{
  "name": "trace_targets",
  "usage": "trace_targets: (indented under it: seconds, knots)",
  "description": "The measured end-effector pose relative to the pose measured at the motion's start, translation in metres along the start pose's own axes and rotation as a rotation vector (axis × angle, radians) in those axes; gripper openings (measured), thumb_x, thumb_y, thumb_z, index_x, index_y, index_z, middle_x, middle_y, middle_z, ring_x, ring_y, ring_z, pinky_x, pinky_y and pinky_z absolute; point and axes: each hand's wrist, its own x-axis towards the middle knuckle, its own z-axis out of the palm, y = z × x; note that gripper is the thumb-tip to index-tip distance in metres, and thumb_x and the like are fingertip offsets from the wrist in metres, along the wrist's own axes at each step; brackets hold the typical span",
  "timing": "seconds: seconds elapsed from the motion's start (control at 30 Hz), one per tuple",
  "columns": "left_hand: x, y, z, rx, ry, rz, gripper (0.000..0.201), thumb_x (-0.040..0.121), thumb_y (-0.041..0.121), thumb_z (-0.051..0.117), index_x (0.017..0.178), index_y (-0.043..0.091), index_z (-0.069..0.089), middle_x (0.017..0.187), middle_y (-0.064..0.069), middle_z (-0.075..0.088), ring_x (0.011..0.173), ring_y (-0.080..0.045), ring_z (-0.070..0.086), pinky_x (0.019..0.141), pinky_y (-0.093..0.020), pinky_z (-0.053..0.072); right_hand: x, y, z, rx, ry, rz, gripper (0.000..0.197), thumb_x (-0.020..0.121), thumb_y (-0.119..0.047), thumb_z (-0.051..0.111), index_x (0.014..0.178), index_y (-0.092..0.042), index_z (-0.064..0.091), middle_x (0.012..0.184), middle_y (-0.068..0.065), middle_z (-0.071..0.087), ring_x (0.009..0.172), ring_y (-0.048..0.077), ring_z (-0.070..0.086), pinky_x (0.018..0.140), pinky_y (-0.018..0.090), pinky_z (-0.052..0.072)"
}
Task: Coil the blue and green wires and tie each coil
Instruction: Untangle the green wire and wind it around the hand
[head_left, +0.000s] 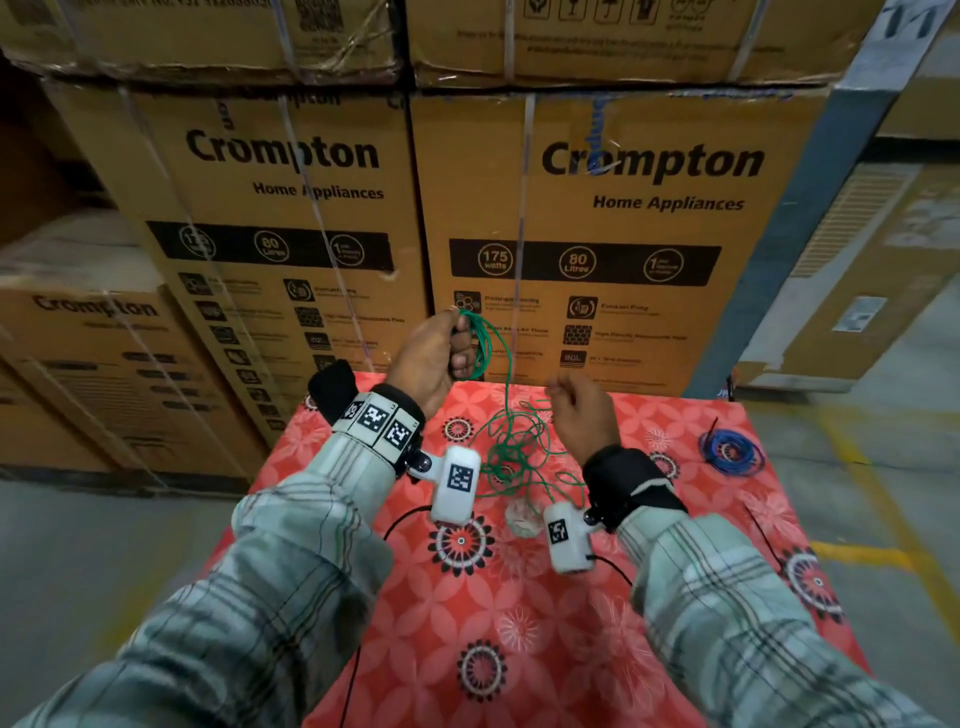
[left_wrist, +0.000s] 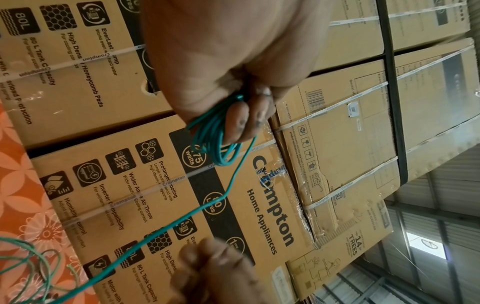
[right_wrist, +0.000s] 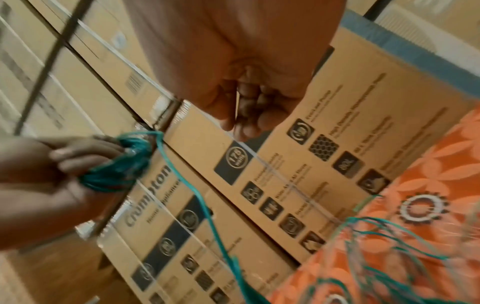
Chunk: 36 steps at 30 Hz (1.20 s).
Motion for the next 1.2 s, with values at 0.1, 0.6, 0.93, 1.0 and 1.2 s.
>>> trace_targets:
  seconds: [0.1,0.6,0.93,1.0,1.2]
  knots:
    - [0.0,0.001,0.001,-0.008,-0.013,-0.014,0.034,0.102,0.023,0.026,0.07,0.022,0.038,0.044,0.012,0.023,0.036,-0.005,0.024,0.038,-0.019,0.018,0.0,-0.036,0.001,0.265,-0.073,0.022,0.011,0.097,-0.029,0.051,0.094,-0.021,0.057,0.087,-0.004,0.059,0.078,0.007,0.054,0.072,0.018,0.041]
    - [0.002,0.056,-0.008,-0.252,-0.022,0.094,0.035,0.102,0.024,0.028,0.069,0.021,0.04,0.041,0.011,0.026,0.035,-0.003,0.027,0.039,-0.017,0.021,0.002,-0.018,0.019,0.441,-0.205,0.136,0.014,0.096,-0.021,0.053,0.084,-0.021,0.047,0.072,-0.006,0.049,0.061,0.009,0.043,0.064,0.028,0.038]
    - [0.015,0.038,-0.019,-0.167,0.141,0.101,0.033,0.101,0.022,0.029,0.071,0.02,0.041,0.041,0.011,0.03,0.037,-0.005,0.031,0.04,-0.019,0.026,-0.018,0.002,0.019,0.218,-0.162,-0.021,0.02,0.088,-0.001,0.055,0.079,-0.018,0.052,0.071,-0.004,0.054,0.063,0.004,0.048,0.061,0.02,0.039]
    - [0.016,0.032,-0.02,-0.076,0.155,0.063,0.032,0.102,0.022,0.03,0.072,0.02,0.041,0.044,0.01,0.032,0.041,-0.008,0.033,0.043,-0.02,0.027,-0.017,-0.002,0.014,0.051,-0.172,-0.133,0.017,0.085,0.001,0.058,0.078,-0.015,0.057,0.076,-0.002,0.056,0.069,0.005,0.05,0.064,0.022,0.039]
    - [0.015,0.007,-0.023,0.079,0.116,-0.017,0.027,0.102,0.023,0.032,0.078,0.018,0.045,0.052,0.005,0.052,0.053,-0.015,0.051,0.049,-0.023,0.038,-0.006,-0.039,-0.005,-0.209,-0.276,-0.457,0.012,0.093,-0.015,0.056,0.083,-0.011,0.061,0.081,0.002,0.056,0.077,0.02,0.051,0.065,0.032,0.041]
